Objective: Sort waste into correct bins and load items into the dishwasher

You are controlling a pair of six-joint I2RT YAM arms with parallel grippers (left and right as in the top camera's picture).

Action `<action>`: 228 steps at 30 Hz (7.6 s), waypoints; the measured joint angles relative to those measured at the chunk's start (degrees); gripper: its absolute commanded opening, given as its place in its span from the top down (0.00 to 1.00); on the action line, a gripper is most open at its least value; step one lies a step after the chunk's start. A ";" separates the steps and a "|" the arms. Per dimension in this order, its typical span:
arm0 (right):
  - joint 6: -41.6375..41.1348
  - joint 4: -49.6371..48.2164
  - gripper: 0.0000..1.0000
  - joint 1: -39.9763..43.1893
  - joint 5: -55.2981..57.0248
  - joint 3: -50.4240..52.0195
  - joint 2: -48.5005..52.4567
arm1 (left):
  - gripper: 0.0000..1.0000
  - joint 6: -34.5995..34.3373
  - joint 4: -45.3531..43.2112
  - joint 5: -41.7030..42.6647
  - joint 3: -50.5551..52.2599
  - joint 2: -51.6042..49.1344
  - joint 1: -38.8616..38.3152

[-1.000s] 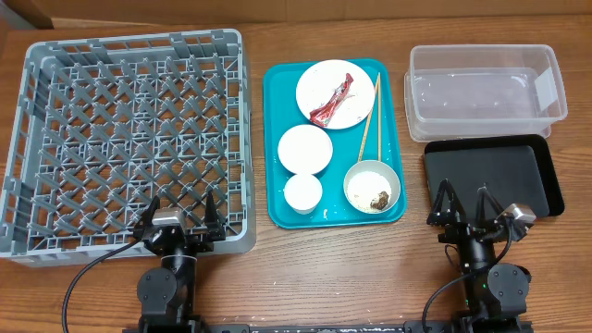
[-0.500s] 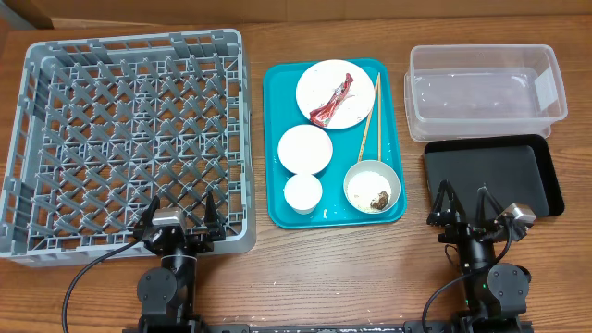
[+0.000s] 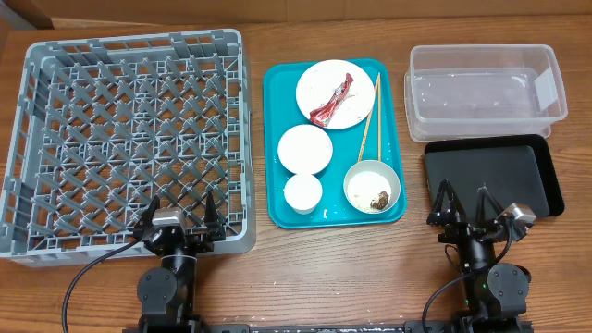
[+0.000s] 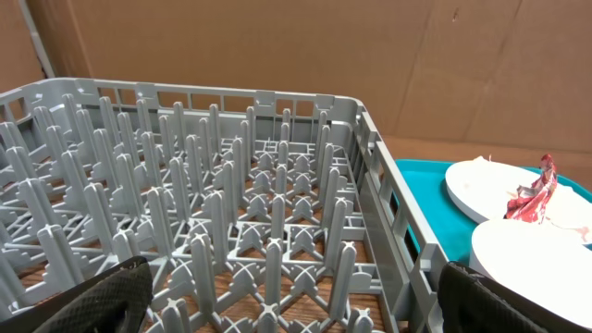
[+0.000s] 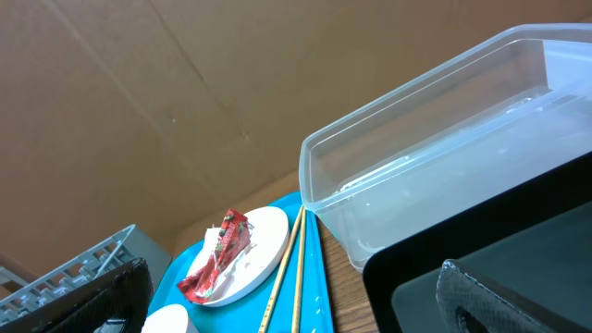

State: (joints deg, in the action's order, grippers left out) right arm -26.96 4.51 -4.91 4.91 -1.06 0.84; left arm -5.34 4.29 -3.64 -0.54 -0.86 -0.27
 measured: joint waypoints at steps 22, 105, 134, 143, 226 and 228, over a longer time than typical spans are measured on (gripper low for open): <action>0.00 -0.02 0.00 0.00 -0.02 0.02 0.00 | 0.00 0.00 0.00 0.00 0.00 0.00 0.00; 0.00 -0.07 0.00 0.00 -0.02 0.00 0.00 | 0.00 0.00 0.00 0.00 0.00 0.00 0.00; 12.26 -2.95 0.00 0.00 -5.95 0.00 0.00 | 0.00 0.00 0.00 0.00 0.00 0.00 0.00; 14.19 -6.88 0.00 0.00 -8.11 0.00 0.00 | 0.00 0.00 0.00 0.00 0.00 0.00 0.00; 16.94 37.53 0.02 -10.64 -20.96 -98.88 99.93 | 0.00 0.02 0.00 0.17 0.02 0.00 0.00; 15.41 37.13 0.04 -13.31 -14.86 -98.90 103.23 | 0.00 0.00 0.00 0.17 0.02 0.00 0.00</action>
State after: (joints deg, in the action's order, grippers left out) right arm -11.55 41.65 -18.22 -9.96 -99.96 104.07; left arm -5.34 4.29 -3.46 -0.51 -0.86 -0.27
